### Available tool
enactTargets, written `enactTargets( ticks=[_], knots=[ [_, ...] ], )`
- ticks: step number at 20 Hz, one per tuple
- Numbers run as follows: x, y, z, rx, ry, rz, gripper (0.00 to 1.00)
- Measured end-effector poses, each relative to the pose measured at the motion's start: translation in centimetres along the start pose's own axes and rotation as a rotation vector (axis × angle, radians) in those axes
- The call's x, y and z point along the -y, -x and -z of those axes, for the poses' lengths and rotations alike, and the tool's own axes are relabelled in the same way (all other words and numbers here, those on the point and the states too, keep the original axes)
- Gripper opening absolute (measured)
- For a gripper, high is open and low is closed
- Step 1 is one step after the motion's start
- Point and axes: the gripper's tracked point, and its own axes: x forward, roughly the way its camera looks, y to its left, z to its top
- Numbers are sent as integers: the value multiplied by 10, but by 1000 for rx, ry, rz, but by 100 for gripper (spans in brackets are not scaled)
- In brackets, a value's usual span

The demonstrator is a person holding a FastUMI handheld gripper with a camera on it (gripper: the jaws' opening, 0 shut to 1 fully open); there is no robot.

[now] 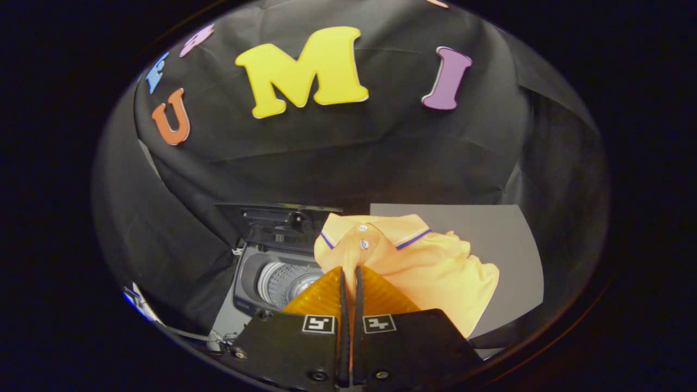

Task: Put the clothes into the washing machine and then close the washing machine lid.

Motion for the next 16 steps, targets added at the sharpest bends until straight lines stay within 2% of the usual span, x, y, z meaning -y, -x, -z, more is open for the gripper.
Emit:
enactTargets(
  ticks=[16],
  knots=[
    [-120, -28, -1, -6, 97, -101, 6]
  ],
)
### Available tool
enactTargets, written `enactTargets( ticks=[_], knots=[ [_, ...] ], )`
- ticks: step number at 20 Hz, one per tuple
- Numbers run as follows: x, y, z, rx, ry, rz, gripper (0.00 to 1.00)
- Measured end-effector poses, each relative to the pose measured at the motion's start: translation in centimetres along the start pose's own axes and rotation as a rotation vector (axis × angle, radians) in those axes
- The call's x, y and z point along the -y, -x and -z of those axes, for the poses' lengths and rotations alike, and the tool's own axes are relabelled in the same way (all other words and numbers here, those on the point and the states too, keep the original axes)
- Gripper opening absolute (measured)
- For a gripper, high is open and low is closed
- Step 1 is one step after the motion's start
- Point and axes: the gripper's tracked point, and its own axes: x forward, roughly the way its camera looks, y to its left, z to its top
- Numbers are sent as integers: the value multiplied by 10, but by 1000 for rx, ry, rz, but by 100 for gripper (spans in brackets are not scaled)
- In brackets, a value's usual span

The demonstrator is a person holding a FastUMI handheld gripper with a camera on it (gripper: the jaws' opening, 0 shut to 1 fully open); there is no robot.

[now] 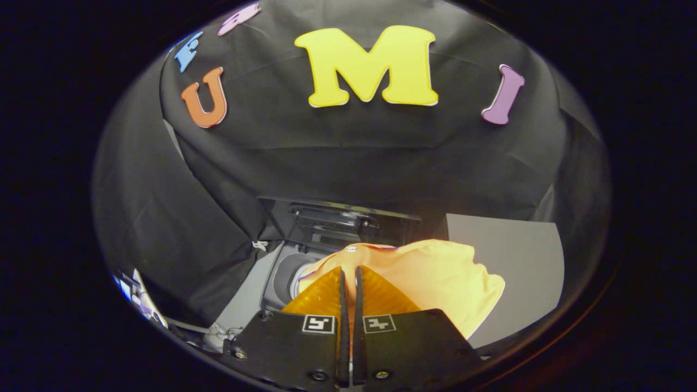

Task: Put the clothes into the washing machine and then close the washing machine lid.

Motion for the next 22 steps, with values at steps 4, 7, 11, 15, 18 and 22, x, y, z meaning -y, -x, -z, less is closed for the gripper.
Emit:
enactTargets(
  ticks=[4, 7, 11, 15, 18, 22],
  knots=[
    [-22, -14, -6, -11, 2, -28, 6],
    [-34, -24, -7, -25, 17, -49, 6],
    [-47, -37, -7, -39, 21, -67, 6],
    [-59, -50, -5, -52, 36, -81, 6],
    [-64, -62, 0, -66, 46, -86, 6],
    [-65, -77, 7, -91, 60, -79, 6]
  ],
)
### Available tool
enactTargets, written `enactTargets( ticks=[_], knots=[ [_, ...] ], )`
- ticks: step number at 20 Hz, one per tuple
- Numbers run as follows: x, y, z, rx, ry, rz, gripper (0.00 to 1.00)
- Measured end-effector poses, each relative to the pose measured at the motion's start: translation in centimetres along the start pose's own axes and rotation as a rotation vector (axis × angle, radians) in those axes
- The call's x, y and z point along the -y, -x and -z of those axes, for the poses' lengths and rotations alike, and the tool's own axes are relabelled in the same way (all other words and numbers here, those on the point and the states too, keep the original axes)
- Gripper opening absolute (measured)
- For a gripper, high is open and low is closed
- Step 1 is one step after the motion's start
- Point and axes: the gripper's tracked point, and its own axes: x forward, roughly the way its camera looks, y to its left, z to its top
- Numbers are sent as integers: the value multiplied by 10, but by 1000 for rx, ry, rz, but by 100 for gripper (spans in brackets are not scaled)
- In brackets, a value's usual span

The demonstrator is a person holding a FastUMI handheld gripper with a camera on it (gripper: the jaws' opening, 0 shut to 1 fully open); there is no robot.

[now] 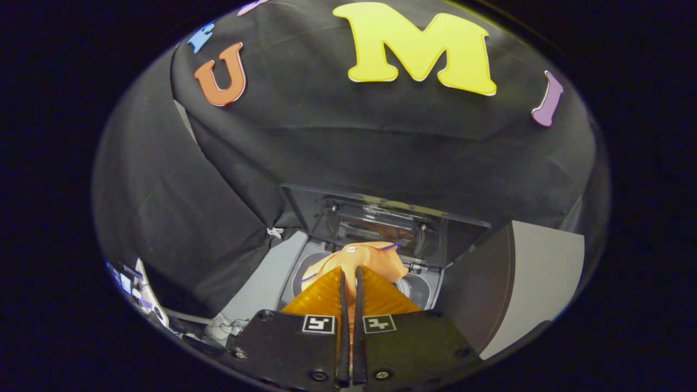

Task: Put the clothes into the washing machine and then close the washing machine lid.

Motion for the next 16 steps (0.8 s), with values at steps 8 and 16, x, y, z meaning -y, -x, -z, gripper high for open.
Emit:
enactTargets(
  ticks=[8, 16],
  knots=[
    [4, -44, 22, -63, -15, 0, 6],
    [8, -92, 53, -119, -39, 18, 6]
  ],
)
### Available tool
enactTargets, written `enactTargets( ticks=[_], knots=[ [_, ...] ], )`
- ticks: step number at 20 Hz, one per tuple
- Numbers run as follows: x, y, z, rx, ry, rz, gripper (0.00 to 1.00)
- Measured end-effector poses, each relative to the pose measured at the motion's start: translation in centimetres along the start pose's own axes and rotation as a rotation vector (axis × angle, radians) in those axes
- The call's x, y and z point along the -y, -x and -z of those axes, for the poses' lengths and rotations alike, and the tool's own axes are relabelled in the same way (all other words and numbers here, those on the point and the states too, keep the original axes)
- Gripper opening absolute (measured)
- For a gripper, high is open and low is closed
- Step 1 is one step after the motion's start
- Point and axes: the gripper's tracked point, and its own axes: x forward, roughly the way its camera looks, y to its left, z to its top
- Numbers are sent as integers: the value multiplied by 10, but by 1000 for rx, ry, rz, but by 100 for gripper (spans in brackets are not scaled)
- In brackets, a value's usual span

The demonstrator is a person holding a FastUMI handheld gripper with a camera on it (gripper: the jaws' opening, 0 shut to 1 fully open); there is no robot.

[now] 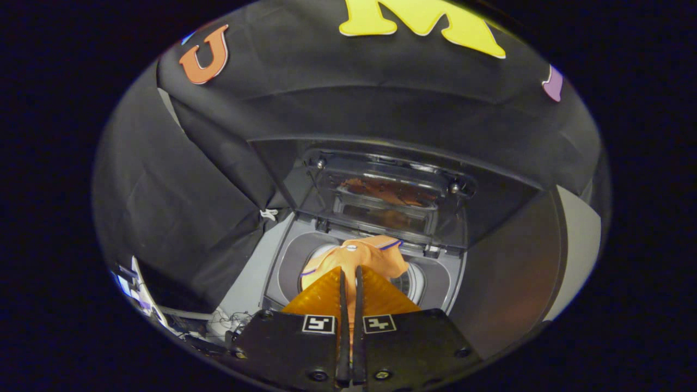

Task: Put the clothes into the washing machine and then close the washing machine lid.

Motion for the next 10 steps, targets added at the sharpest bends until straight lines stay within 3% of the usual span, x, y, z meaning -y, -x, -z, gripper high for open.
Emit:
enactTargets(
  ticks=[10],
  knots=[
    [4, -52, 33, -66, -34, 12, 6]
  ],
)
